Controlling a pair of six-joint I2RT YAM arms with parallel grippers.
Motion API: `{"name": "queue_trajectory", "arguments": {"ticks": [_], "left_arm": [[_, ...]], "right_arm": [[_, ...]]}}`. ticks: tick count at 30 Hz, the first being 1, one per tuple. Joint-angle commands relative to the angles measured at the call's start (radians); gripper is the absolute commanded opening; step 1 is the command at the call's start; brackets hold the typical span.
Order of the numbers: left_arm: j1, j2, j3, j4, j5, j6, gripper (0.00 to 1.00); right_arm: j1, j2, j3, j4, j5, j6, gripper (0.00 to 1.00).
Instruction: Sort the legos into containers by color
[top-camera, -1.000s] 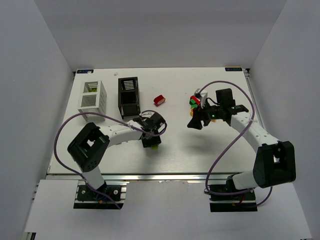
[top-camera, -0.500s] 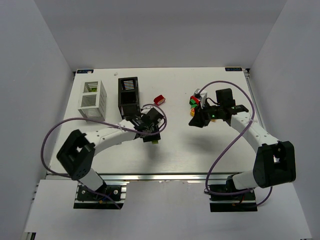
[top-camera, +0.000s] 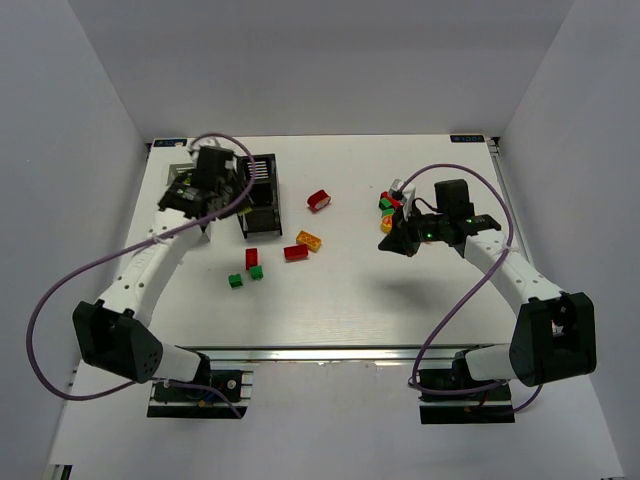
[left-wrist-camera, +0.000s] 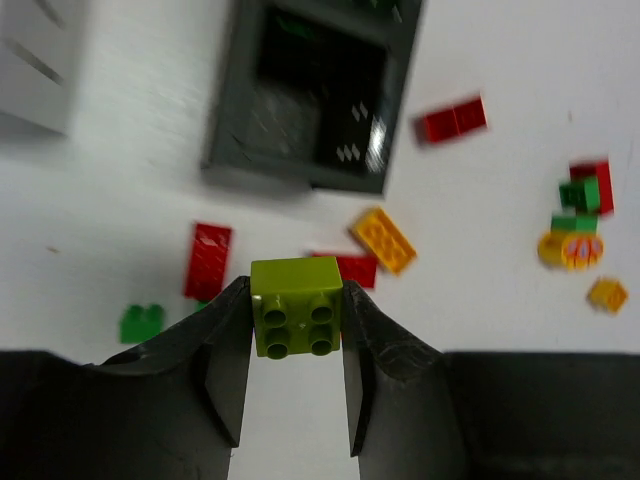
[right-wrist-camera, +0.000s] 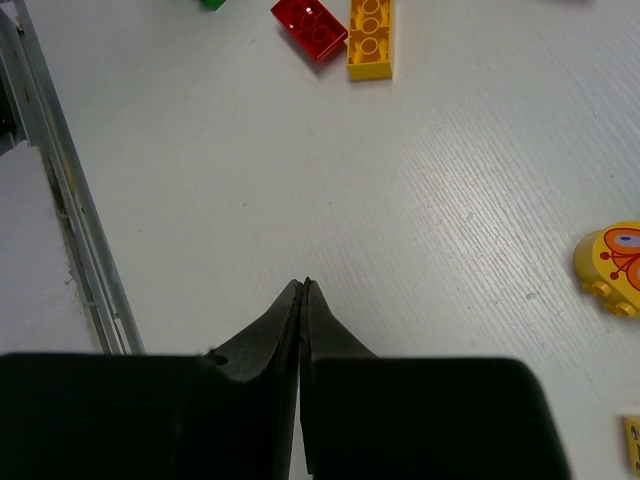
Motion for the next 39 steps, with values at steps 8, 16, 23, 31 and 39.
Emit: {"name": "queue_trajectory", "arguments": {"ticks": [8,16,23,31,39], "left_arm": [[0.407,0.129,0.17,0.05,0.099,0.101,0.03],[0.527,0.283,0.254,0.223,0.077,0.078,0.04],[0.547,0.418,0.366,0.282,0.054,0.098,0.06],[0.559,0.53,0.439,0.273,0.047,0.115,0.11],[0.561,0.554,0.437,0.291,0.06,0.119,0.22]], "right_arm": [[-0.006,-0.014,-0.011,0.028,-0.043,-0.022,0.04],[-0.006,-0.025,-0.042,0.037,-0.048,-0.022,0.05],[-0.004,-0.026,-0.055,0.051,-0.046,-0.02,0.06],[-0.006,-0.017,-0.057,0.054,-0.048,-0.02,0.07],[-0.006,-0.01,-0.051,0.048,-0.049,-0.022,0.08]]}}
